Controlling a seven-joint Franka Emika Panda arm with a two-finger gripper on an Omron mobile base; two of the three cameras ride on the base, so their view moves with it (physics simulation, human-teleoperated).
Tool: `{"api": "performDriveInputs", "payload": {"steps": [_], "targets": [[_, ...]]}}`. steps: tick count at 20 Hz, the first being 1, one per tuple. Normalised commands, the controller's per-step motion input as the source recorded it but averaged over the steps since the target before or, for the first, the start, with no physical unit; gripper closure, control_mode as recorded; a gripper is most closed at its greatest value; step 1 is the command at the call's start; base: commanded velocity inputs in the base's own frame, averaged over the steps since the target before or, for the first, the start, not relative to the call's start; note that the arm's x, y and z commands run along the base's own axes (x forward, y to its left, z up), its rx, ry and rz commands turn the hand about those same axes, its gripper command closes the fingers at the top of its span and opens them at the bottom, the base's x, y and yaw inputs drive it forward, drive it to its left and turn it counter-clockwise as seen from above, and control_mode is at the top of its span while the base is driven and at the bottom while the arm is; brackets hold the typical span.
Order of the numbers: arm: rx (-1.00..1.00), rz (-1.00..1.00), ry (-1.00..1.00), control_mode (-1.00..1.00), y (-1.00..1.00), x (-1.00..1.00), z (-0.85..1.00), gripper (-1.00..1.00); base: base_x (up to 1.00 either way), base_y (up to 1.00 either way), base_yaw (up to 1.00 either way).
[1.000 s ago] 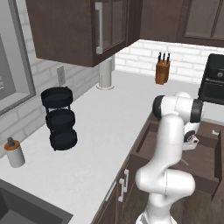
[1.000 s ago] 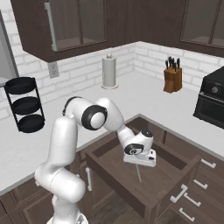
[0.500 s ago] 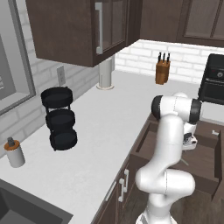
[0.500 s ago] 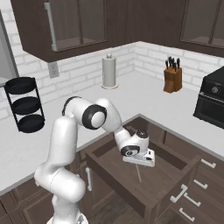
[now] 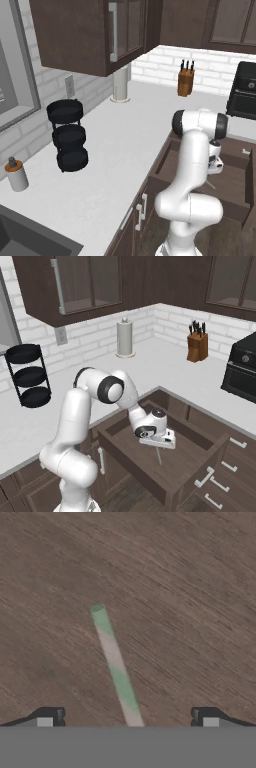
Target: Take a straw from the drawer in front and place it inside the glass cup on the dining counter.
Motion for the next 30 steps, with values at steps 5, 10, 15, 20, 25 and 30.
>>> {"api": "performDriveInputs", "payload": {"steps": [5,10,15,20,25,30], "targets": [[0.00,0.00,0.00,-1.00,0.00,0.00,-0.17,-1.00,0.00,0.00,0.00],[0.00,0.00,0.00,-1.00,0.00,0.00,-0.16,-1.00,0.00,0.00,0.00],[0.00,0.00,0.00,-1.00,0.00,0.00,-0.21,-1.00,0.00,0.00,0.00],[0.00,0.00,0.00,-1.00,0.00,0.00,-0.27,-1.00,0.00,0.00,0.00],[-0.04,0.00,0.00,-1.00,0.00,0.00,-0.40,1.00,0.00,0.00,0.00],[-0.02,0.00,-0.01,-1.00,0.00,0.00,-0.37,1.00,0.00,0.00,0.00]]}}
